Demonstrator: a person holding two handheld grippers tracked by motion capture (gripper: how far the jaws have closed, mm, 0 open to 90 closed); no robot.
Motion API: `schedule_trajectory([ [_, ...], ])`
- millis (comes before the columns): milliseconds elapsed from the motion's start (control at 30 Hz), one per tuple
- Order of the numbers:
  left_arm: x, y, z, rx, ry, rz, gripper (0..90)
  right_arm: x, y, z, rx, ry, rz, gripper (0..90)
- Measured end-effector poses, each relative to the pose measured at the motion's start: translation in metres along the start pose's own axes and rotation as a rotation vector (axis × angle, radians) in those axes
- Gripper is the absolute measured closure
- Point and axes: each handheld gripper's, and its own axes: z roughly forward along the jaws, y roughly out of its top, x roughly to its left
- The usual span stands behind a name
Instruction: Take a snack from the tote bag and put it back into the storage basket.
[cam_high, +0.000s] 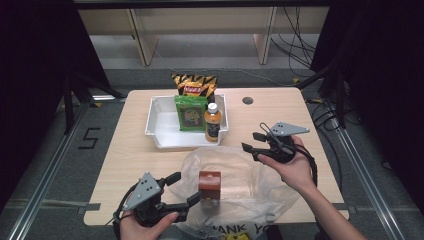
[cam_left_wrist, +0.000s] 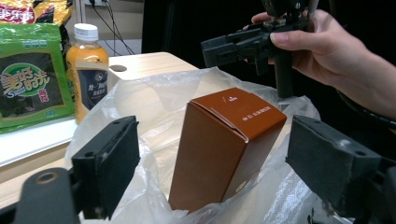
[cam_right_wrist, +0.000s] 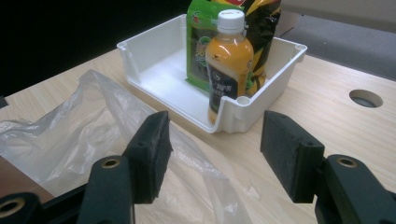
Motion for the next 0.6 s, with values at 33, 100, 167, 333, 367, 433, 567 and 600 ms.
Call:
schedule_trajectory([
  [33, -0.002, 0.000, 0.002, 0.001, 0.003, 0.000, 15.1, -0.001, 0.000, 0.000, -0.007, -0.006, -0.013, 42.6],
  [100, -0.006, 0.000, 0.007, 0.007, 0.018, 0.018, 14.1, -0.001, 0.000, 0.000, -0.004, -0.007, -0.015, 42.2],
  [167, -0.009, -0.001, 0.011, 0.013, 0.028, 0.029, 13.3, -0.002, 0.000, 0.000, 0.002, -0.006, -0.020, 42.1],
  [333, -0.012, -0.005, 0.021, 0.038, 0.029, 0.037, 12.0, -0.003, -0.001, 0.001, -0.007, -0.017, -0.019, 42.0],
  [367, -0.014, -0.005, 0.022, 0.048, 0.034, 0.041, 12.0, -0.003, -0.001, 0.001, -0.005, -0.016, -0.016, 42.0],
  [433, -0.016, -0.006, 0.026, 0.050, 0.032, 0.044, 11.4, -0.002, 0.000, 0.000, 0.011, 0.001, 0.005, 42.0],
  [567, -0.018, -0.008, 0.031, 0.066, 0.045, 0.047, 10.2, -0.001, 0.000, 0.000, 0.002, 0.002, 0.009, 41.9],
  [600, -0.018, -0.008, 0.032, 0.064, 0.045, 0.046, 9.9, -0.002, 0.000, 0.000, 0.002, -0.001, 0.002, 41.9],
])
